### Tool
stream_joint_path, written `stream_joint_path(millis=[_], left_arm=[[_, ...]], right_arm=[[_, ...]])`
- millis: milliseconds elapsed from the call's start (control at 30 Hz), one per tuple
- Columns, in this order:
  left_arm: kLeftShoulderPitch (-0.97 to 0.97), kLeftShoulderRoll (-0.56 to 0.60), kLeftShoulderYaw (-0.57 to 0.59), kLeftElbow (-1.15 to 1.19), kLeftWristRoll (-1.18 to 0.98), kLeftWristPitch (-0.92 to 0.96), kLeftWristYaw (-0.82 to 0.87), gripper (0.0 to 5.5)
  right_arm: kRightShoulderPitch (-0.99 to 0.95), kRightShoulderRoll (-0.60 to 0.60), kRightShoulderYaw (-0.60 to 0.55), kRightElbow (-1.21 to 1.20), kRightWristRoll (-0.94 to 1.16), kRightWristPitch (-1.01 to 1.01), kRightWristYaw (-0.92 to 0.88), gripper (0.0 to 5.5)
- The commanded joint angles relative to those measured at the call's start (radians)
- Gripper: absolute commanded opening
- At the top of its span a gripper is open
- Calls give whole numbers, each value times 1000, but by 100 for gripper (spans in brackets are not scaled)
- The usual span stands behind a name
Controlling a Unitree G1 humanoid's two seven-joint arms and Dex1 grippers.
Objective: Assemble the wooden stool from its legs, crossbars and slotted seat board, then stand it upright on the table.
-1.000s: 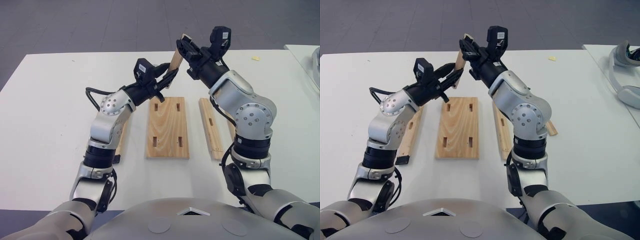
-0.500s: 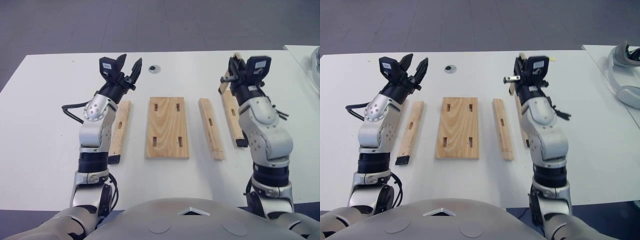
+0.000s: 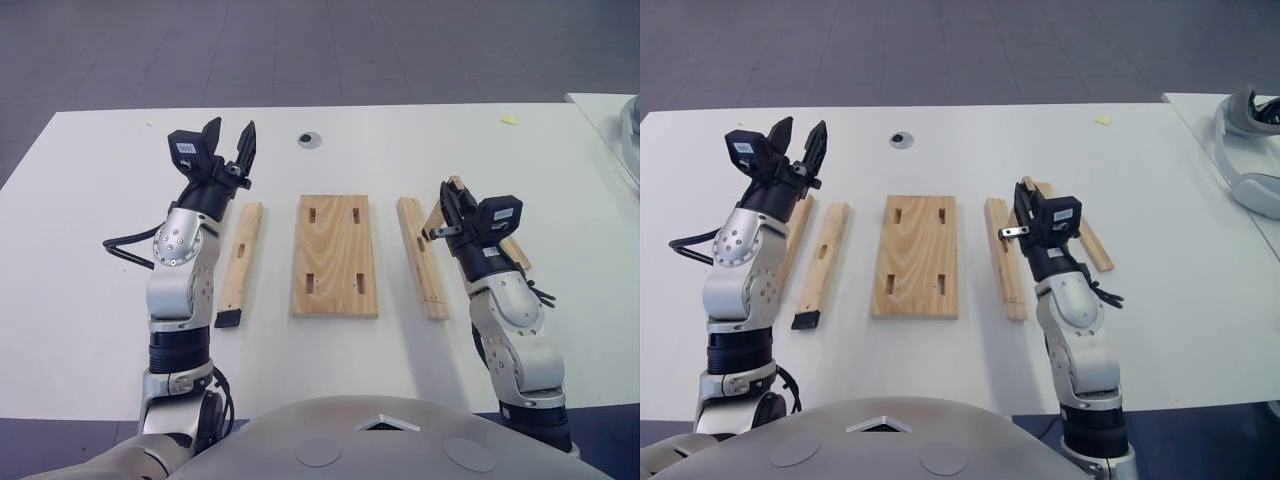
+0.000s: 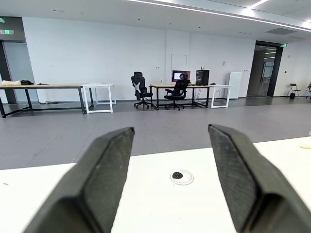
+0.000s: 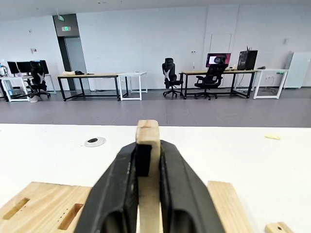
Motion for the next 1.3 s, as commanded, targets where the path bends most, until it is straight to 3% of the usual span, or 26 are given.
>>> stream_joint_path(millis=[33, 367, 1300], left_arm=[[11, 1, -20, -19, 10, 24, 4, 281], [37, 18, -6, -54, 8, 46, 8, 281], [31, 58, -12, -40, 9, 49, -19, 281]], right_arm=[[-20, 47, -47, 70, 25, -32, -9, 42], [55, 64, -11, -13, -48, -73, 10, 42], [55, 107, 24, 82, -142, -184, 16, 42]])
